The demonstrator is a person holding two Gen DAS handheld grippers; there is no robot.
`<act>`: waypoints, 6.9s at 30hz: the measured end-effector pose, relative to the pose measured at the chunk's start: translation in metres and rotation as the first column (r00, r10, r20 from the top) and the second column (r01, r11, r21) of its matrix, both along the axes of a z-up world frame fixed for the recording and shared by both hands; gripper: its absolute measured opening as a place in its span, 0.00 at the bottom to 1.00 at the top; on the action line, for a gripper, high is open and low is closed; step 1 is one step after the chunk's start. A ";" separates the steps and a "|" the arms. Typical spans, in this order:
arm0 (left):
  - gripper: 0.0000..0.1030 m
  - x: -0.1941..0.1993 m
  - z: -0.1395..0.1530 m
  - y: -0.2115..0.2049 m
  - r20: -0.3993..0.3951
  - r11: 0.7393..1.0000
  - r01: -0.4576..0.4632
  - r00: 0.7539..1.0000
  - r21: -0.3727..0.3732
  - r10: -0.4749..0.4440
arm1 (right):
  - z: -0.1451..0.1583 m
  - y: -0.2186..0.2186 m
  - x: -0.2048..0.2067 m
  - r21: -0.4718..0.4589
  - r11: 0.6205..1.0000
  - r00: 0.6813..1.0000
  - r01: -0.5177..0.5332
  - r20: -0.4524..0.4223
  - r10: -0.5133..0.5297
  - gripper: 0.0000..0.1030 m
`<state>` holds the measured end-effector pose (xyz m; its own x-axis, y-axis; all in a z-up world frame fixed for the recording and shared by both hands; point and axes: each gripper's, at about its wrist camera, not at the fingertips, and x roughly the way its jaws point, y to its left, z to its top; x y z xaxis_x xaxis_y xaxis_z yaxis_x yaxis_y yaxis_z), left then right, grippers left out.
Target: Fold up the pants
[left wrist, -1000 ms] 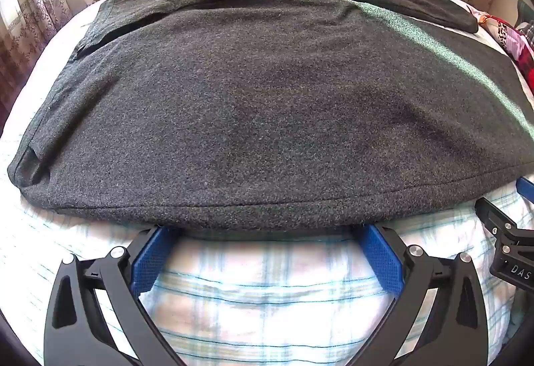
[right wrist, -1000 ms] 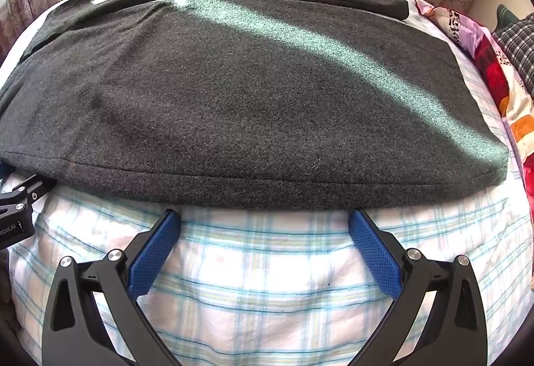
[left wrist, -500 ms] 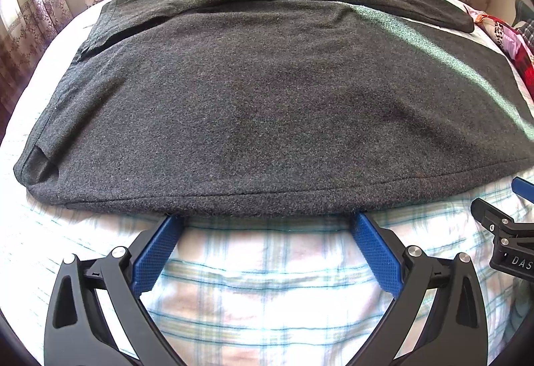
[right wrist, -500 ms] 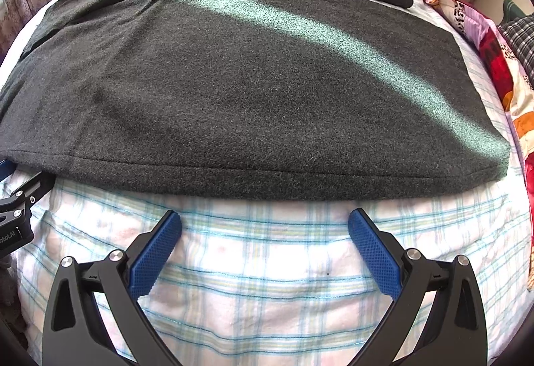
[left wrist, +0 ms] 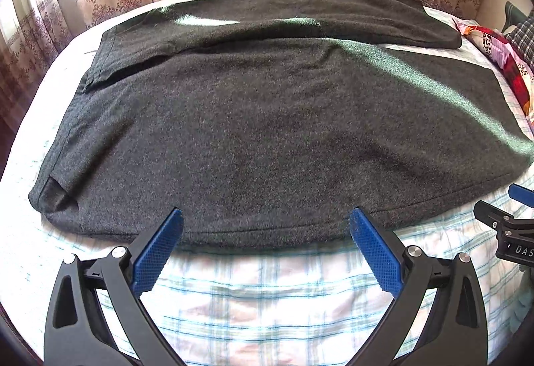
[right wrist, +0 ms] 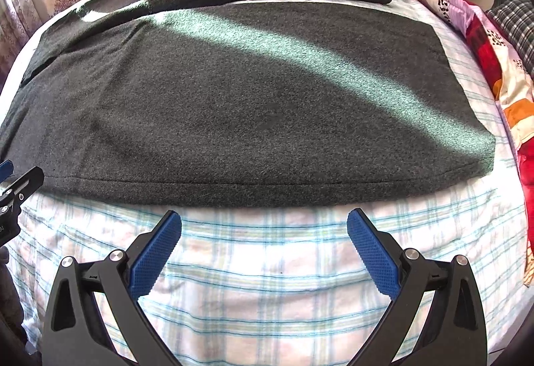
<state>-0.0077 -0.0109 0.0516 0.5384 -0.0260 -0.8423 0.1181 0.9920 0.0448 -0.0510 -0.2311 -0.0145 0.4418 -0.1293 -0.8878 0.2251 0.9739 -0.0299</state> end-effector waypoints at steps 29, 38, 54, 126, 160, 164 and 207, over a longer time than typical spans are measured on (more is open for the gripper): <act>0.98 0.038 -0.032 -0.018 -0.104 1.000 0.010 0.995 0.025 -0.008 | -0.003 -0.174 -0.017 0.089 0.912 0.914 0.401 0.024 -0.405 0.95; 0.98 0.042 -0.034 -0.019 -0.110 0.999 0.010 0.994 0.039 -0.005 | -0.007 -0.188 -0.002 0.104 0.899 0.902 0.425 0.037 -0.430 0.93; 0.98 0.044 -0.035 -0.017 -0.111 0.999 0.010 0.994 0.038 -0.006 | -0.009 -0.193 -0.002 0.059 0.907 0.905 0.418 0.064 -0.421 0.77; 0.98 0.175 -0.013 0.103 0.003 0.987 -0.149 0.989 0.064 0.150 | 0.024 -0.128 0.164 -0.003 0.984 0.971 0.177 0.162 -0.174 0.75; 0.98 0.272 -0.007 0.059 -0.031 0.996 -0.010 0.999 0.084 0.012 | 0.079 -0.238 0.343 0.129 0.970 0.935 0.205 0.268 -0.233 0.63; 0.98 0.260 -0.012 0.054 -0.065 0.997 0.044 0.997 0.067 -0.040 | 0.080 -0.259 0.402 0.172 0.965 0.937 0.196 0.259 -0.236 0.64; 0.98 0.342 -0.010 0.086 -0.038 0.997 -0.051 0.998 -0.063 0.048 | 0.036 -0.217 0.434 0.056 0.994 0.988 0.093 0.120 -0.099 0.65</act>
